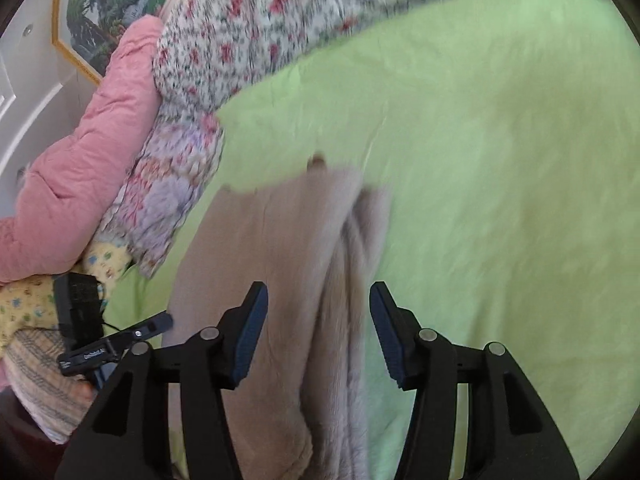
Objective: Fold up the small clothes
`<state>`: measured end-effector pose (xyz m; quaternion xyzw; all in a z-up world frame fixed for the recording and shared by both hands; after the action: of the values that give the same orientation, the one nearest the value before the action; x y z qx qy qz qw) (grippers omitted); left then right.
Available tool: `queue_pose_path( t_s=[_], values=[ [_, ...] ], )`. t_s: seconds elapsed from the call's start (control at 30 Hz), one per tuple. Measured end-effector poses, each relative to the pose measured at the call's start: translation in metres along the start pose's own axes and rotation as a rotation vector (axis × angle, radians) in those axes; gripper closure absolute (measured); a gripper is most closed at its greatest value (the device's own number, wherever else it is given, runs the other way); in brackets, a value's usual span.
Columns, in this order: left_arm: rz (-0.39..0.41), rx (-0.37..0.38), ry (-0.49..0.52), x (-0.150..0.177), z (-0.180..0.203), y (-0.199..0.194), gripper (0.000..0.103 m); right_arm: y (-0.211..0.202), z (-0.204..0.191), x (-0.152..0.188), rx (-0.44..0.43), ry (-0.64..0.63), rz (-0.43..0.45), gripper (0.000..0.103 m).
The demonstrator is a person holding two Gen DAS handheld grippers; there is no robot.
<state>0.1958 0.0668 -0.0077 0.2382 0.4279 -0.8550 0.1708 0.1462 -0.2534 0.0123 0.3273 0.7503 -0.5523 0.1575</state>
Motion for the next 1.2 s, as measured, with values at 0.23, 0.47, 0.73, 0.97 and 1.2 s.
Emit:
queue_pose_path(
  t_s=[0.23,0.47,0.73,0.97,1.2],
  values=[
    [-0.019,-0.098,0.021,-0.023,0.002,0.027,0.046,0.046,-0.009,-0.021,0.026,0.002,-0.116,0.079],
    [-0.063,-0.213,0.108,-0.02,0.014,0.054,0.057,0.041,-0.012,-0.043,0.028,-0.013,-0.013,0.095],
    [-0.043,-0.198,0.182,-0.002,0.031,0.026,0.057,0.047,0.008,-0.024,0.03,0.049,-0.093,0.09],
    [-0.004,-0.129,0.277,0.067,0.047,-0.046,0.056,-0.028,0.008,0.022,0.032,0.002,-0.025,0.057],
    [-0.058,-0.123,0.36,0.145,0.065,-0.065,0.05,-0.055,0.005,0.083,0.053,0.003,-0.045,0.057]
  ],
)
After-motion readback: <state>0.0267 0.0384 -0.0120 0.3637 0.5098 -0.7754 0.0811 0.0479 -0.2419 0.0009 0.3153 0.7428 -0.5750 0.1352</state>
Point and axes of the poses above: each gripper's, at about its wrist camera, not at the fingertips, and y roughly the way its jaws point, z to its right, x to its underside, the point moved 1 cm from there along y, roughly the way its jaws point, and after that the axes turned 11 degrees about x, right-handed, at the moved point
